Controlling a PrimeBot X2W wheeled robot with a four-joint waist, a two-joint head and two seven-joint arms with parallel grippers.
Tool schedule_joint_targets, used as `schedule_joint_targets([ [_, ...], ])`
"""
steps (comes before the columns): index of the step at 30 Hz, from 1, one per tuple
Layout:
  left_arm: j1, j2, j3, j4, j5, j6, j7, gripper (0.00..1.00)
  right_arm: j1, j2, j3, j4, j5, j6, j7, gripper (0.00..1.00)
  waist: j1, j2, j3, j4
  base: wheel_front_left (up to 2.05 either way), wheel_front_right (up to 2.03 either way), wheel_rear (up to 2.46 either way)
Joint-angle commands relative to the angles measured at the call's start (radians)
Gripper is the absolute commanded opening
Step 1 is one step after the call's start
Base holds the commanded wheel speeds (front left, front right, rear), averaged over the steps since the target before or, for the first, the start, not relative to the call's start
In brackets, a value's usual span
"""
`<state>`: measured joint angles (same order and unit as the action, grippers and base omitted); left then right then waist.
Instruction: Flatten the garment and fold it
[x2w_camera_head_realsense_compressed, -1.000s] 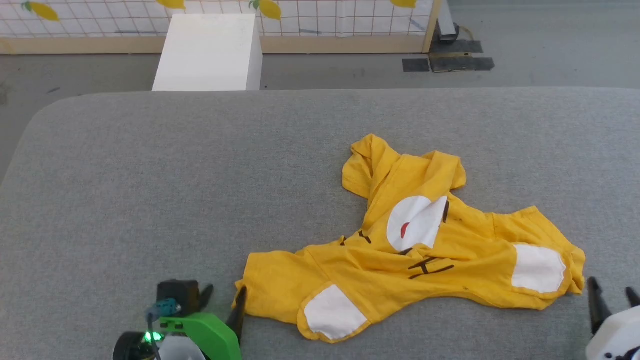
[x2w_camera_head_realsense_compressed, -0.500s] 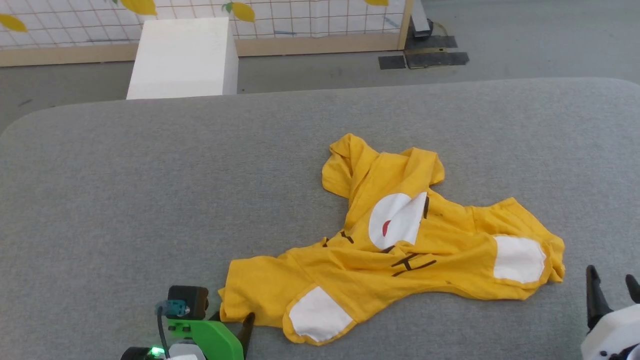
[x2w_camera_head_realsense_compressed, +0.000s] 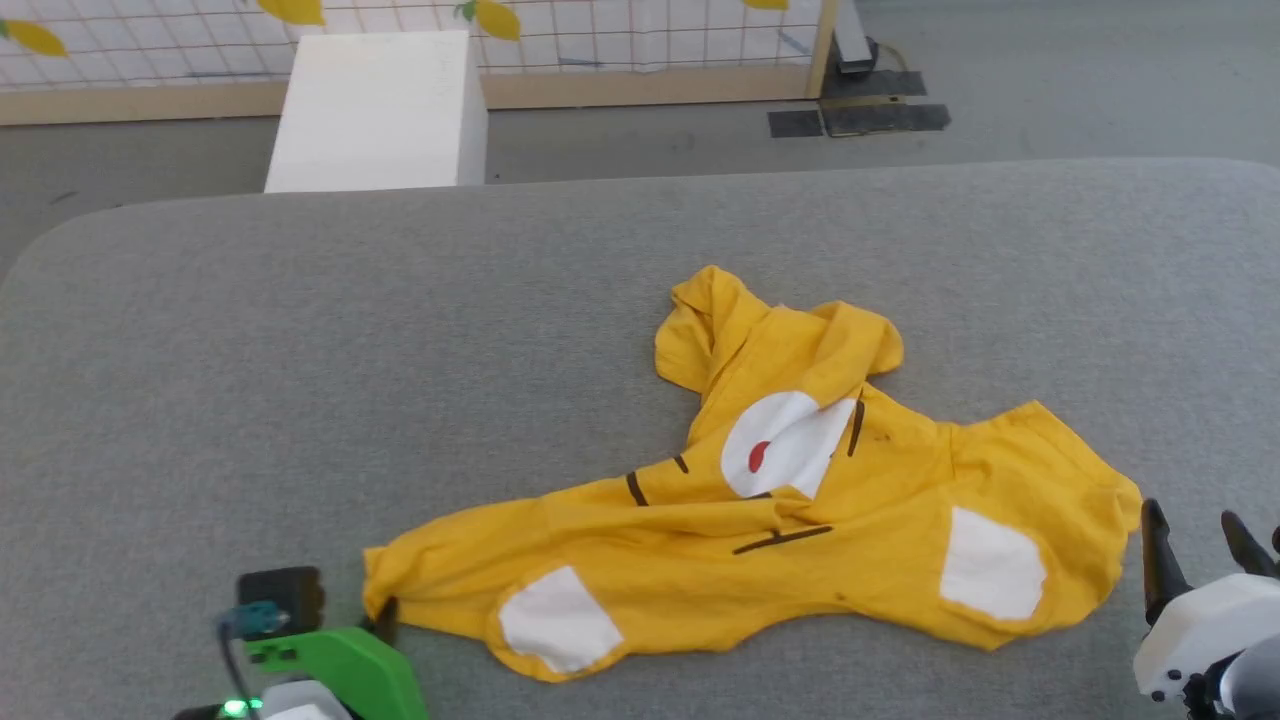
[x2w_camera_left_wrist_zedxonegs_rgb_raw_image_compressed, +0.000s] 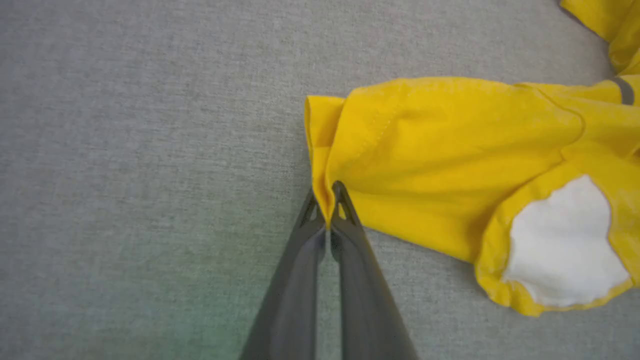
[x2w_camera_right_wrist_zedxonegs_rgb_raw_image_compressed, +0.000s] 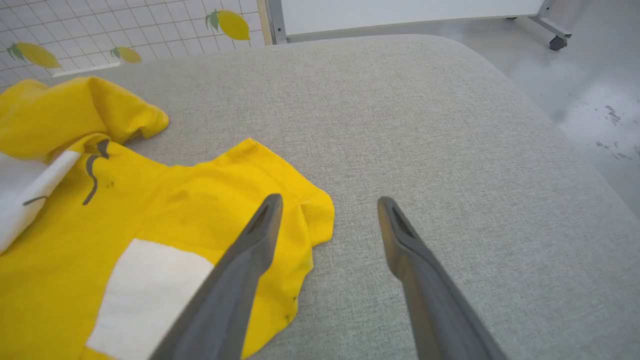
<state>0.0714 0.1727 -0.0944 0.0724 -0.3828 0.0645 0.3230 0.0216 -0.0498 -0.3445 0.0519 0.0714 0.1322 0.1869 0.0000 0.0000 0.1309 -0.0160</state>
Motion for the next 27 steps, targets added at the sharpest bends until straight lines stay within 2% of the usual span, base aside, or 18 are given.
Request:
schedule_joint_targets([
  [1, 0.008, 0.018, 0.019, 0.000, -0.004, 0.011, -0.015, 0.00, -0.024, 0.000, -0.005, 0.026, -0.004, -0.002, 0.021, 1.00, 0.0000, 0.0000, -0.002, 0.018, 0.00, 0.00, 0.00],
  [7, -0.016, 0.035, 0.041, 0.010, -0.014, 0.010, -0.038, 0.00, -0.086, 0.000, -0.032, 0.138, 0.003, -0.002, 0.193, 1.00, 0.0000, 0.0000, 0.016, 0.053, 0.00, 0.00, 0.00],
  [13, -0.050, 0.038, 0.037, 0.027, -0.019, 0.004, -0.044, 0.00, -0.139, -0.002, -0.017, 0.189, -0.002, -0.002, 0.322, 1.00, 0.0000, 0.0000, 0.043, 0.064, 0.00, 0.00, 0.00],
  [15, -0.060, 0.040, 0.034, 0.034, -0.020, 0.001, -0.045, 0.00, -0.144, -0.008, -0.002, 0.204, -0.004, -0.002, 0.391, 0.32, 0.0000, 0.0000, 0.047, 0.066, 0.00, 0.00, 0.00],
  [16, -0.062, 0.042, 0.032, 0.037, -0.021, -0.001, -0.044, 0.00, -0.142, -0.012, 0.006, 0.205, -0.003, -0.002, 0.420, 0.18, 0.0000, 0.0000, 0.048, 0.066, 0.00, 0.00, 0.00],
  [17, -0.066, 0.043, 0.031, 0.038, -0.021, -0.004, -0.045, 0.00, -0.141, -0.019, 0.017, 0.197, 0.001, -0.002, 0.447, 0.00, 0.0000, 0.0000, 0.047, 0.066, 0.00, 0.00, 0.00],
  [21, -0.082, 0.050, 0.033, 0.017, -0.043, -0.027, -0.047, 0.00, -0.124, -0.047, 0.037, 0.128, 0.021, -0.002, 0.531, 0.00, 0.0000, 0.0000, 0.038, 0.065, 0.00, 0.00, 0.00],
  [24, -0.105, 0.047, 0.052, -0.048, -0.109, -0.069, -0.043, 0.00, -0.110, -0.087, 0.062, 0.030, 0.041, -0.002, 0.574, 0.00, 0.0000, 0.0000, 0.031, 0.060, 0.00, 0.00, 0.00],
  [27, -0.149, 0.060, 0.073, -0.144, -0.184, -0.113, -0.011, 0.00, -0.114, -0.151, 0.088, -0.118, 0.063, -0.002, 0.634, 0.00, 0.0000, 0.0000, 0.024, 0.051, 0.00, 0.00, 0.00],
])
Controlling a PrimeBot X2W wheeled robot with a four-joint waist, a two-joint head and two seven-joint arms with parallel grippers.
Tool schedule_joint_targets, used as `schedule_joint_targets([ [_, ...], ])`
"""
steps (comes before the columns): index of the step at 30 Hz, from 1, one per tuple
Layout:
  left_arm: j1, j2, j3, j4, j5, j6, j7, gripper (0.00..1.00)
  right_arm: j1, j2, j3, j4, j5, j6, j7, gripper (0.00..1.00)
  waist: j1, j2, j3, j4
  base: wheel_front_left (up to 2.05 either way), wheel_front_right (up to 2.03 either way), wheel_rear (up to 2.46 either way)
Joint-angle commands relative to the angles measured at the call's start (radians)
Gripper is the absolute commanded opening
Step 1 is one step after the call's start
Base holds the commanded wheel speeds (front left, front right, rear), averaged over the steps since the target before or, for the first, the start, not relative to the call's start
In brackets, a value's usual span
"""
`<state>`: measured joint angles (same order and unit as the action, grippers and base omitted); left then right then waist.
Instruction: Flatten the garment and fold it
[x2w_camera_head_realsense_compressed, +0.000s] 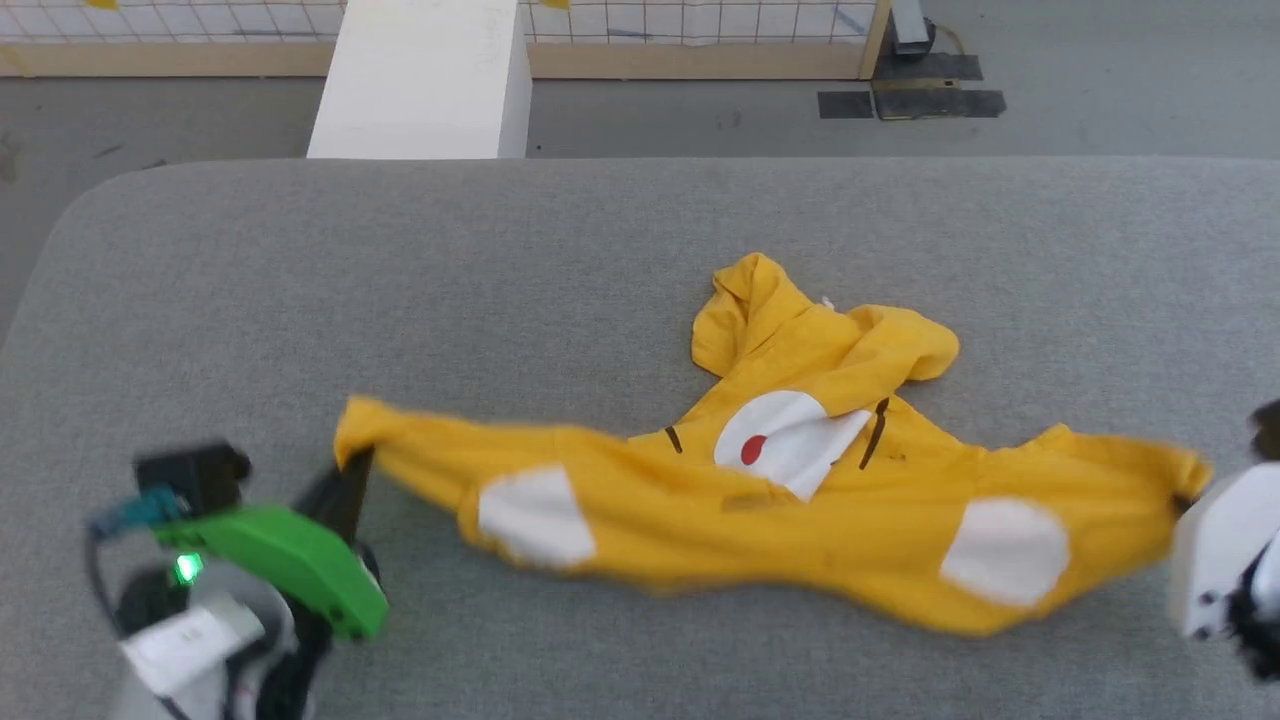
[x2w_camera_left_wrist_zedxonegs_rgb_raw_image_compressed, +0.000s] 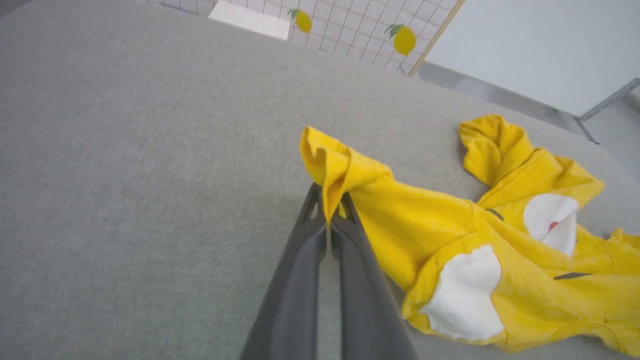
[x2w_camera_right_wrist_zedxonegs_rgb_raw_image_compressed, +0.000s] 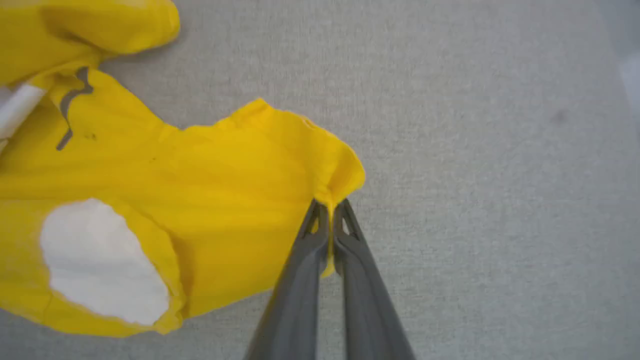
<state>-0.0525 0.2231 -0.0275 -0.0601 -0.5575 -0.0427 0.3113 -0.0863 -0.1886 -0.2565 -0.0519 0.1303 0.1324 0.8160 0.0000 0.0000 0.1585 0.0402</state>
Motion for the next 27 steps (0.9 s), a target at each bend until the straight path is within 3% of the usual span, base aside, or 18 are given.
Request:
schedule_joint_targets([
  [1, -0.047, 0.019, 0.016, -0.052, -0.033, -0.013, 0.018, 0.00, -0.015, -0.037, 0.005, -0.070, 0.011, -0.002, 0.029, 0.00, 0.0000, 0.0000, -0.006, -0.009, 0.00, 0.00, 0.00],
  [7, -0.224, 0.077, 0.059, -0.239, -0.105, 0.002, 0.140, 0.00, -0.173, -0.213, 0.050, -0.281, 0.053, -0.002, 0.130, 0.00, 0.0000, 0.0000, -0.001, -0.038, 0.00, 0.00, 0.00],
  [13, -0.476, 0.114, 0.078, -0.251, -0.111, 0.045, 0.209, 0.00, -0.483, -0.346, 0.134, -0.240, 0.086, -0.002, 0.141, 0.00, 0.0000, 0.0000, 0.051, -0.066, 0.00, 0.00, 0.00],
  [20, -0.776, 0.139, 0.062, -0.073, -0.038, 0.076, 0.187, 0.00, -0.819, -0.364, 0.231, -0.050, 0.042, -0.002, 0.069, 0.00, 0.0000, 0.0000, 0.190, -0.082, 0.00, 0.00, 0.00],
  [27, -1.058, 0.130, 0.095, 0.081, 0.015, 0.121, 0.050, 0.00, -1.139, -0.328, 0.292, 0.119, -0.054, -0.002, -0.115, 0.00, 0.0000, 0.0000, 0.348, -0.109, 0.00, 0.00, 0.00],
])
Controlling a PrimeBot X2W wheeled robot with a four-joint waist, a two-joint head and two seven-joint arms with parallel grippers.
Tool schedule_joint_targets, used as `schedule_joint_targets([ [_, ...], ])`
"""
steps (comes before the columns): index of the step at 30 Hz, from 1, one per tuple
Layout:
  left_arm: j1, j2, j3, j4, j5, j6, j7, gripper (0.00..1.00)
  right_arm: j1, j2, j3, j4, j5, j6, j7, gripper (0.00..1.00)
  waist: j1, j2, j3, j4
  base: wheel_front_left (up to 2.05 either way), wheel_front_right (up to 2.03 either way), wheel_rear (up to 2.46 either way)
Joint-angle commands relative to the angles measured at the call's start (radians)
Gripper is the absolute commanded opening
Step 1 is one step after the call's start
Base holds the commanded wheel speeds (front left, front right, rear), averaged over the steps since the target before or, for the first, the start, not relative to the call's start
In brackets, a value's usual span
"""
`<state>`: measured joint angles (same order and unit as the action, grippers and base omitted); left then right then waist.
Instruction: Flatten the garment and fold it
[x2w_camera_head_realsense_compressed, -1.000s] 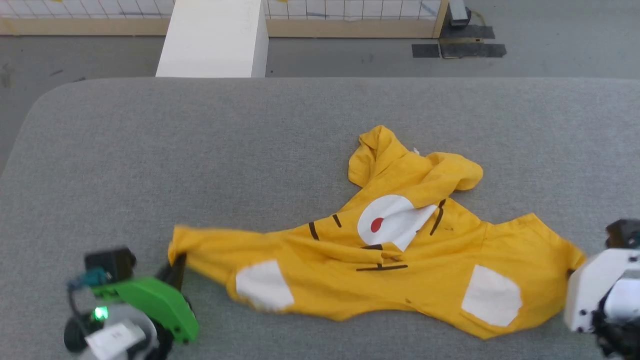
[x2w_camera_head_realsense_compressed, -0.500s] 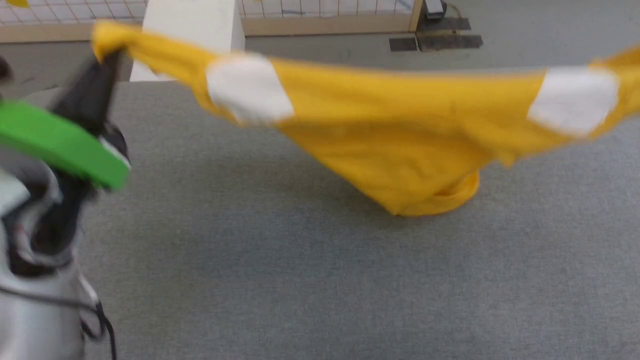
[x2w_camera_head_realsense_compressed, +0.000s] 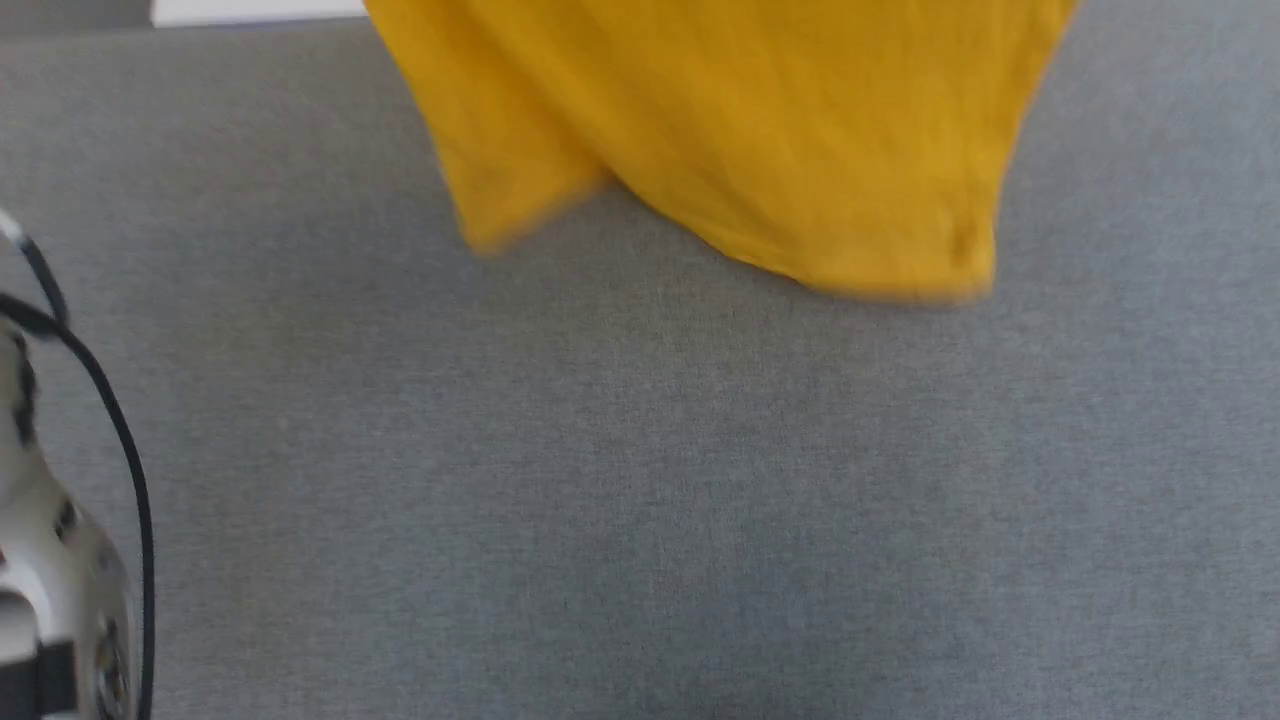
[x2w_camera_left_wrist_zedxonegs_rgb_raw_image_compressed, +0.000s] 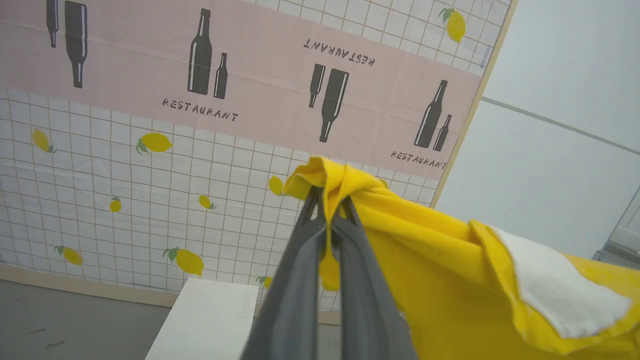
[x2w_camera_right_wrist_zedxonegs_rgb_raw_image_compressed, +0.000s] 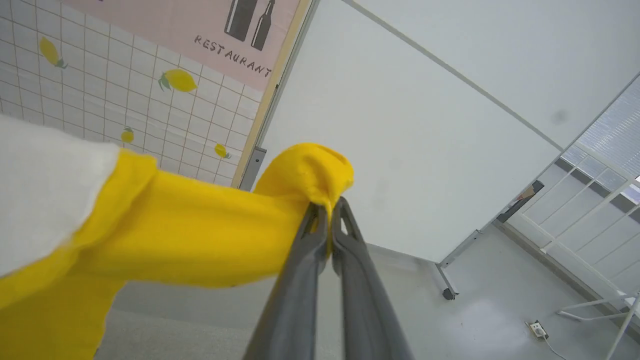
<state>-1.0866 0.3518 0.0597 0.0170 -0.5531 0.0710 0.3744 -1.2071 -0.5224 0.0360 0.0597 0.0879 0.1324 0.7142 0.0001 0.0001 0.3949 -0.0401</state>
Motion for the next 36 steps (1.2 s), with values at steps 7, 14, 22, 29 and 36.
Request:
schedule_joint_targets([
  [7, -0.234, 0.000, 0.048, 0.106, 0.042, 0.020, -0.201, 0.00, -0.249, 0.082, 0.006, 0.129, -0.138, -0.002, -0.245, 0.00, -0.0001, -0.0001, 0.182, -0.036, 0.00, 0.00, 0.00],
  [14, -0.156, 0.012, 0.036, 0.216, 0.042, -0.015, -0.224, 0.00, -0.227, 0.107, 0.044, 0.250, -0.128, -0.002, -0.300, 0.00, -0.0001, -0.0001, 0.151, -0.015, 0.00, 0.00, 0.00],
  [22, 0.198, 0.040, -0.030, 0.252, 0.061, -0.075, -0.143, 0.00, 0.131, 0.086, 0.064, 0.270, 0.025, -0.002, -0.197, 0.00, -0.0001, -0.0001, 0.010, 0.006, 0.00, 0.00, 0.00],
  [29, 0.600, 0.022, -0.050, 0.117, 0.025, -0.061, -0.031, 0.00, 0.548, 0.098, -0.008, 0.103, 0.154, -0.002, -0.096, 0.00, -0.0001, -0.0001, -0.135, 0.020, 0.00, 0.00, 0.00],
  [36, 0.948, -0.022, -0.018, -0.042, -0.062, -0.018, 0.055, 0.00, 0.926, 0.194, -0.151, -0.115, 0.166, -0.002, -0.020, 0.00, -0.0001, -0.0001, -0.235, 0.022, 0.00, 0.00, 0.00],
])
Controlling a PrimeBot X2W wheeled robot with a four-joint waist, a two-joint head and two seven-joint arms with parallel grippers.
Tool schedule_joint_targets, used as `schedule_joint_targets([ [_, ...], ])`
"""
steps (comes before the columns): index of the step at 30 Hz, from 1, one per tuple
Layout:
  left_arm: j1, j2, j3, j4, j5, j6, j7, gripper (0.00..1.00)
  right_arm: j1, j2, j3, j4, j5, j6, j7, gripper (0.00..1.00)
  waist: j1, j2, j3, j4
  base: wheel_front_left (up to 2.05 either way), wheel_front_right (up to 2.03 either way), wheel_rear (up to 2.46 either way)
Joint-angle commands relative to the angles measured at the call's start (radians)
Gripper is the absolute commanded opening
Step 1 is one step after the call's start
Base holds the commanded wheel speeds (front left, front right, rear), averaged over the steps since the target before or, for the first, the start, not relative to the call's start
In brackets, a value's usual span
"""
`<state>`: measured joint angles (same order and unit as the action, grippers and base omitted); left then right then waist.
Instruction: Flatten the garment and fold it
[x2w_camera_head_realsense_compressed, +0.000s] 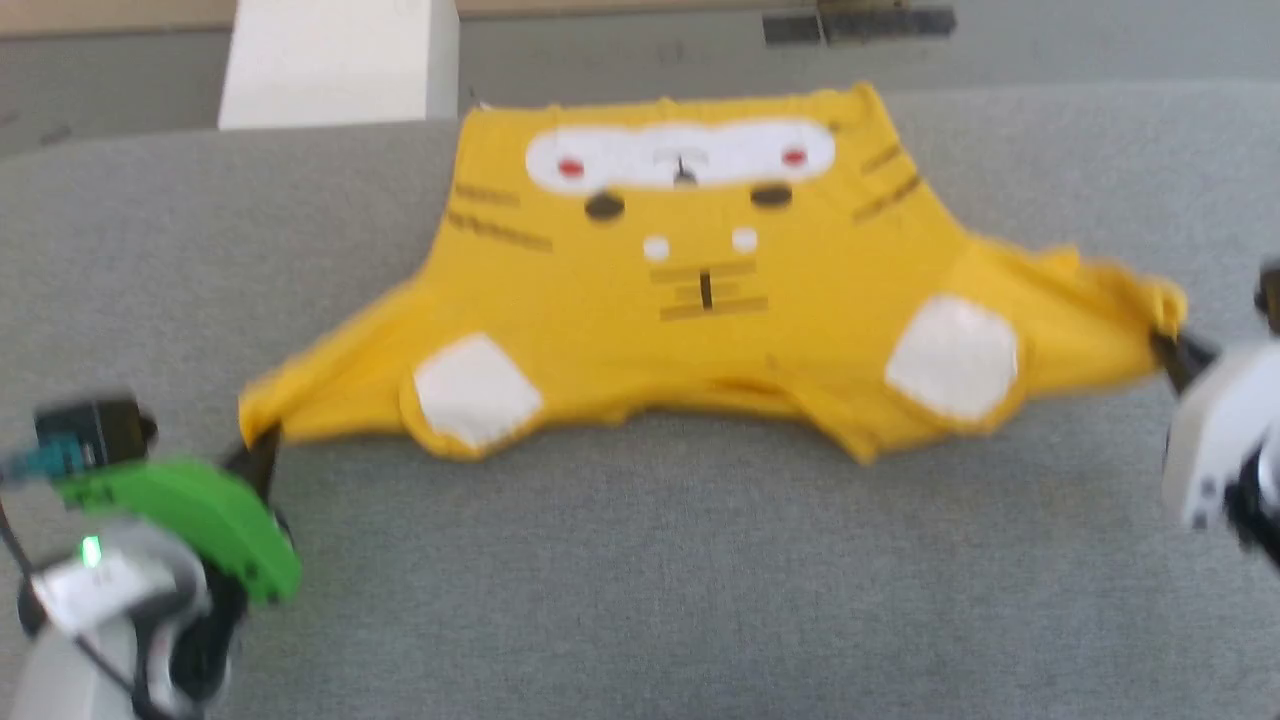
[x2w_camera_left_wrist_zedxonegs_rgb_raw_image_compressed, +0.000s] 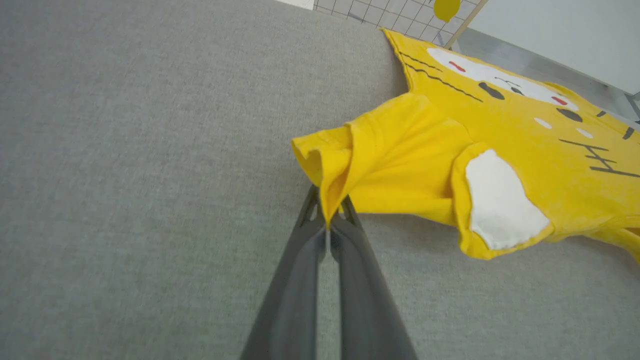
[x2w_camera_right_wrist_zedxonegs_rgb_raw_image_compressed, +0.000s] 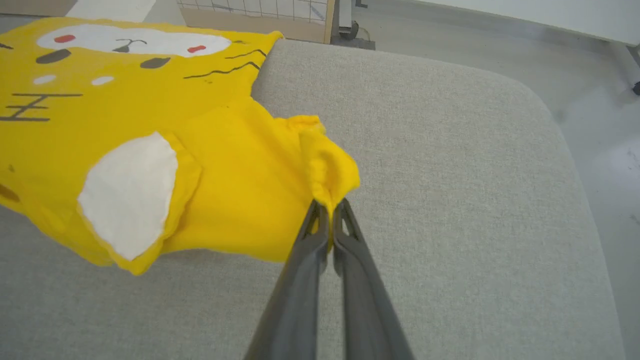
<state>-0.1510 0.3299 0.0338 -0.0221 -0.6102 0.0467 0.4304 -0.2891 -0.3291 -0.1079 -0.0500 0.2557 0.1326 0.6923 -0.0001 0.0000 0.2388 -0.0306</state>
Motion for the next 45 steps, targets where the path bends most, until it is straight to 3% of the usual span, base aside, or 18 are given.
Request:
schedule_joint_targets([
  [1, 0.061, -0.005, 0.013, -0.032, -0.012, 0.018, 0.011, 0.00, 0.061, 0.019, -0.031, -0.037, -0.006, -0.002, 0.012, 0.00, 0.0001, 0.0000, -0.088, 0.014, 0.00, 0.00, 0.00],
  [8, 0.318, -0.018, 0.017, -0.177, -0.039, 0.069, 0.103, 0.00, 0.337, 0.151, -0.155, -0.173, -0.044, -0.002, 0.063, 0.00, 0.0001, 0.0000, -0.127, 0.027, 0.00, 0.00, 0.00],
  [15, 0.474, -0.046, 0.011, -0.234, -0.037, 0.130, 0.144, 0.00, 0.503, 0.256, -0.259, -0.180, -0.121, -0.002, 0.060, 0.00, 0.0001, 0.0000, -0.141, 0.044, 0.00, 0.00, 0.00],
  [20, 0.502, -0.074, -0.008, -0.214, -0.005, 0.160, 0.116, 0.00, 0.538, 0.277, -0.292, -0.093, -0.171, -0.002, 0.022, 0.00, 0.0001, 0.0000, -0.137, 0.053, 0.00, 0.00, 0.00],
  [30, 0.452, -0.104, -0.046, -0.115, 0.001, 0.131, 0.054, 0.00, 0.495, 0.279, -0.246, 0.154, -0.086, -0.002, -0.088, 0.00, 0.0001, 0.0000, -0.124, 0.068, 0.00, 0.00, 0.00],
  [31, 0.444, -0.109, -0.046, -0.109, -0.008, 0.119, 0.040, 0.00, 0.487, 0.279, -0.249, 0.168, -0.083, -0.002, -0.107, 1.00, 0.0001, 0.0000, -0.123, 0.073, 0.00, 0.00, 0.00],
  [39, 0.440, -0.103, -0.051, -0.127, 0.004, 0.111, 0.013, 0.00, 0.423, 0.279, -0.321, 0.006, -0.113, -0.002, -0.223, 1.00, 0.0001, 0.0000, -0.123, 0.090, 0.00, 0.00, 0.00],
  [45, 0.407, -0.105, -0.076, -0.174, 0.018, 0.105, 0.008, 0.00, 0.238, 0.279, -0.297, -0.030, -0.136, -0.002, -0.391, 1.00, 0.0001, 0.0000, -0.095, 0.132, 0.00, 0.00, 0.00],
])
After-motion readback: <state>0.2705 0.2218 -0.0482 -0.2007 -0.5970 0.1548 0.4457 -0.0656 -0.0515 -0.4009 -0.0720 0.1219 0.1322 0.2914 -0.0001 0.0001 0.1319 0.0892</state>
